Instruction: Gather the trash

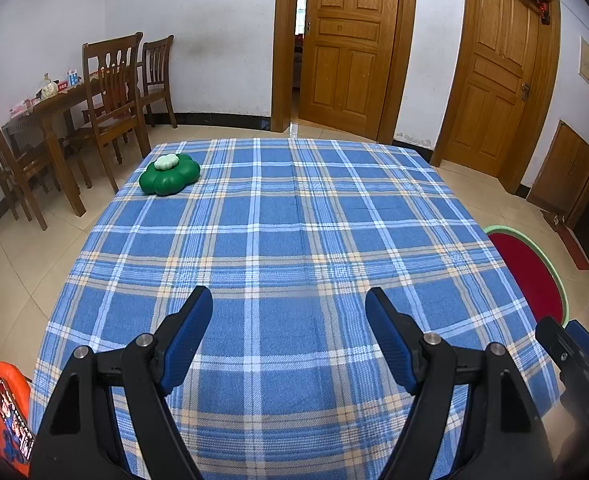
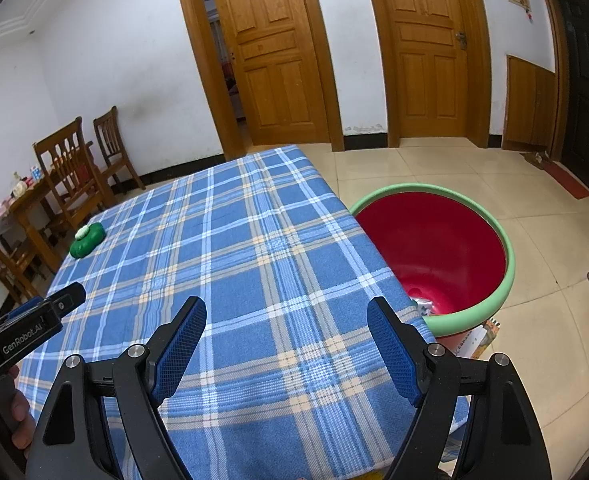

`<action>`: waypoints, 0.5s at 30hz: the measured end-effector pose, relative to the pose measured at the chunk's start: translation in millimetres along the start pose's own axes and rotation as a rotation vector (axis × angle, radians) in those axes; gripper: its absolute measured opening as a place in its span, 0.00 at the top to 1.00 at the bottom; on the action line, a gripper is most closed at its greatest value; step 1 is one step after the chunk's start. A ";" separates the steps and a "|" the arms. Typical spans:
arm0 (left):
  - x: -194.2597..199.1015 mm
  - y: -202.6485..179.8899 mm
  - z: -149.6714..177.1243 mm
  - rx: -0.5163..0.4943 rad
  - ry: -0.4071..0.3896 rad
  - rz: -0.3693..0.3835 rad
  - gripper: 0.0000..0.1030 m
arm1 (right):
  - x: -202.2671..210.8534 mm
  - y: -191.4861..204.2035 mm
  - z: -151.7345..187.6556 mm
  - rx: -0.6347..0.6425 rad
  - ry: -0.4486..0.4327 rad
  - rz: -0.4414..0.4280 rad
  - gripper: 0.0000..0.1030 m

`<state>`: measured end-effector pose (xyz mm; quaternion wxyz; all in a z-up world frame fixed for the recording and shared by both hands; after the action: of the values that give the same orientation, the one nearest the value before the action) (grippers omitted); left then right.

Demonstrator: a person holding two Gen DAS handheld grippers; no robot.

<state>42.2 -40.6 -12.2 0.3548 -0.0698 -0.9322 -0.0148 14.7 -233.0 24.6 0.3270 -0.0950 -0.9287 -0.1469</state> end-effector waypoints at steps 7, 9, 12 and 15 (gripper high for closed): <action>-0.4 0.3 -0.3 -0.001 0.001 0.000 0.24 | 0.2 -0.1 -0.3 0.000 0.000 0.000 0.19; -0.2 0.3 -0.2 -0.001 0.000 0.000 0.24 | 0.2 -0.1 -0.3 0.000 0.000 0.000 0.19; -0.4 0.3 -0.5 -0.001 0.000 0.000 0.24 | 0.1 -0.1 -0.2 -0.001 0.001 -0.001 0.19; -0.3 0.4 -0.4 -0.001 0.001 0.000 0.24 | 0.3 -0.2 -0.4 -0.001 0.001 -0.001 0.19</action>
<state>42.8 -40.2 -12.1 0.3552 -0.0699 -0.9320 -0.0153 14.6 -233.3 25.0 0.3274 -0.0946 -0.9285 -0.1474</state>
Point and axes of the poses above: each gripper's, at about its wrist camera, not at the fingertips, and x roughly against the way its jaws point, y to its left, z to its underside, the point moved 5 cm from there along -x, roughly the way its jaws point, and after that the axes turned 3 degrees about -x, right-handed, at the moved point
